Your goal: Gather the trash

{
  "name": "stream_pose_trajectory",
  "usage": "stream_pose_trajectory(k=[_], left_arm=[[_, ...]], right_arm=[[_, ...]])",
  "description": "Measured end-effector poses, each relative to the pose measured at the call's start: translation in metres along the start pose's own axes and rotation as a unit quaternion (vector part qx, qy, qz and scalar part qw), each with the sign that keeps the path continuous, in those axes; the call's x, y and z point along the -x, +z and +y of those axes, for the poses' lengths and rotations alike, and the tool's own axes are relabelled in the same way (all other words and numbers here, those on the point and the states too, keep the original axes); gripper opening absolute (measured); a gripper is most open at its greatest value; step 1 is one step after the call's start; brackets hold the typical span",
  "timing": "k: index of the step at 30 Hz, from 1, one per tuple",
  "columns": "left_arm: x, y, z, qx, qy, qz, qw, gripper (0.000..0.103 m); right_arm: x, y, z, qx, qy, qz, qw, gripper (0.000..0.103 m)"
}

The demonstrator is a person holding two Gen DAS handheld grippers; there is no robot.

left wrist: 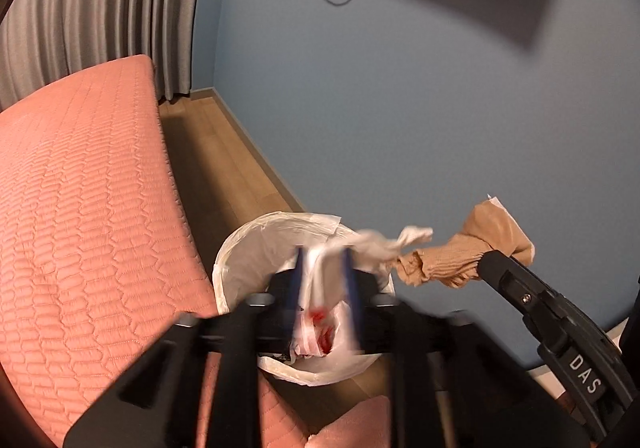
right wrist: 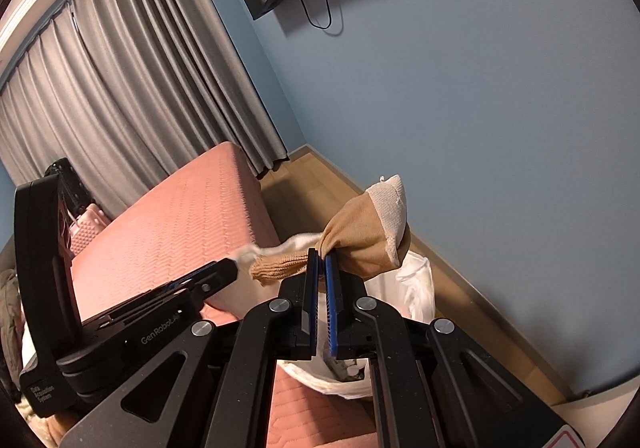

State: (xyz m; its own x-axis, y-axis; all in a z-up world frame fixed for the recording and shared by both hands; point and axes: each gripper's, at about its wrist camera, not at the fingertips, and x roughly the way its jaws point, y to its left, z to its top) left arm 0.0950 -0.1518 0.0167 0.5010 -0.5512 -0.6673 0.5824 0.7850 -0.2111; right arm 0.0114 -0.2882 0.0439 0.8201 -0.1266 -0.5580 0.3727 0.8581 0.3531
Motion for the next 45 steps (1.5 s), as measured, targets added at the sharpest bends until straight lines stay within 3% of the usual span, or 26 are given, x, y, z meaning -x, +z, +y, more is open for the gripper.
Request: stream_pose_trajectory(k=[1, 2, 16, 27, 33, 43, 45], left_arm=[[0.001, 0.001, 0.001, 0.003, 0.005, -0.005, 1.0, 0.047], [0.003, 0.001, 0.002, 0.006, 0.012, -0.014, 0.9998, 0.053], [0.009, 0.003, 0.023, 0.028, 0.042, -0.032, 0.9982, 0.056], [0.016, -0.005, 0.036, 0.027, 0.072, -0.041, 0.9962, 0.068], [0.024, -0.009, 0.043, 0.033, 0.083, -0.048, 0.9948, 0.073], [0.04, -0.026, 0.049, 0.028, 0.119, -0.051, 0.9912, 0.085], [0.044, -0.03, 0.05, 0.026, 0.132, -0.051, 0.9896, 0.09]], right_arm=[[-0.001, 0.002, 0.0, 0.001, 0.0, 0.0, 1.0, 0.004], [-0.002, 0.002, -0.002, 0.002, 0.0, 0.0, 1.0, 0.004], [-0.021, 0.003, 0.014, 0.025, 0.01, 0.014, 1.0, 0.004], [-0.034, 0.003, 0.026, 0.04, 0.01, 0.021, 0.999, 0.011], [-0.027, 0.0, 0.028, 0.042, 0.01, 0.026, 0.999, 0.022], [-0.008, -0.019, 0.039, 0.077, -0.014, 0.041, 0.996, 0.052], [-0.006, -0.025, 0.042, 0.091, -0.019, 0.046, 0.995, 0.054]])
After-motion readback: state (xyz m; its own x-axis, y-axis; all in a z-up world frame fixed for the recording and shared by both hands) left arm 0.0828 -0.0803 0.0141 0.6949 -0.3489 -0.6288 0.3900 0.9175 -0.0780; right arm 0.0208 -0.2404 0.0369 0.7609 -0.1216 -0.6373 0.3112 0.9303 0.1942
